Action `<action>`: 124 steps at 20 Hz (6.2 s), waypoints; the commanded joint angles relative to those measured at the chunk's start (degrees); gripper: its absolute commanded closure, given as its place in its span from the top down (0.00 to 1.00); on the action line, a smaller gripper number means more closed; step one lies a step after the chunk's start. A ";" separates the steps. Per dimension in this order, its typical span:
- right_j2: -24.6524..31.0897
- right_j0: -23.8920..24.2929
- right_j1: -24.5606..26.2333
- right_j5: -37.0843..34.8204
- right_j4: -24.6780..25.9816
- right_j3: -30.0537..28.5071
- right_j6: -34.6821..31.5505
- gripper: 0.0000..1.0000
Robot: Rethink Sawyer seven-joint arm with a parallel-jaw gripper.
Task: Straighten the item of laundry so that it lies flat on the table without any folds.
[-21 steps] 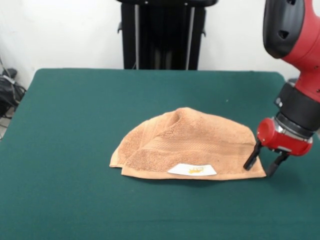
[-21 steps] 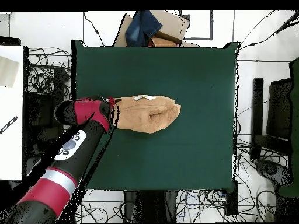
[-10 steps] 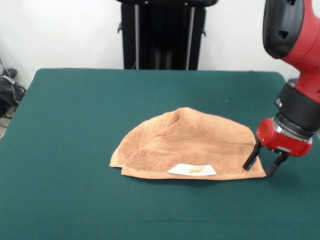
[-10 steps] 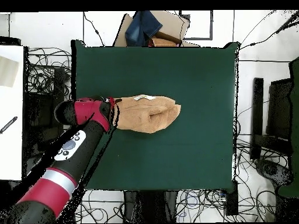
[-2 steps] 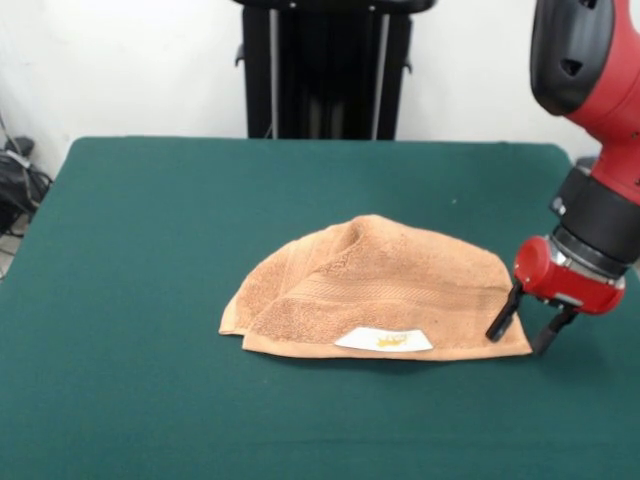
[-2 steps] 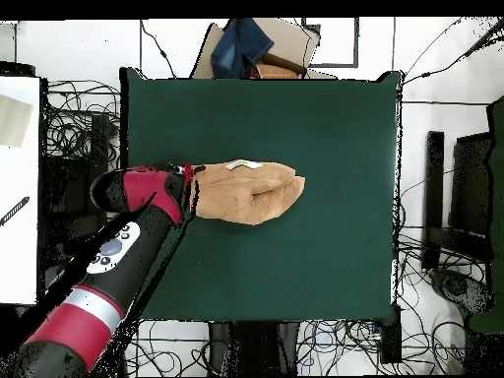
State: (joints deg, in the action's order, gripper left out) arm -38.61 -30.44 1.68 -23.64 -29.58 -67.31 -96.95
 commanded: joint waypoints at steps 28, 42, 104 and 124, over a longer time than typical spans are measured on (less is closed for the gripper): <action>4.73 -0.45 1.54 2.80 -2.58 -2.73 -17.82 1.00; 6.79 0.27 0.51 5.86 -1.82 -5.11 -16.50 1.00; 9.42 -1.80 2.13 15.48 -5.51 -10.29 -16.38 1.00; 5.27 -5.20 4.40 14.79 -9.13 -9.80 -17.45 1.00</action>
State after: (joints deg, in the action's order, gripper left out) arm -39.42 -34.97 2.44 -9.15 -35.68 -75.15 -96.96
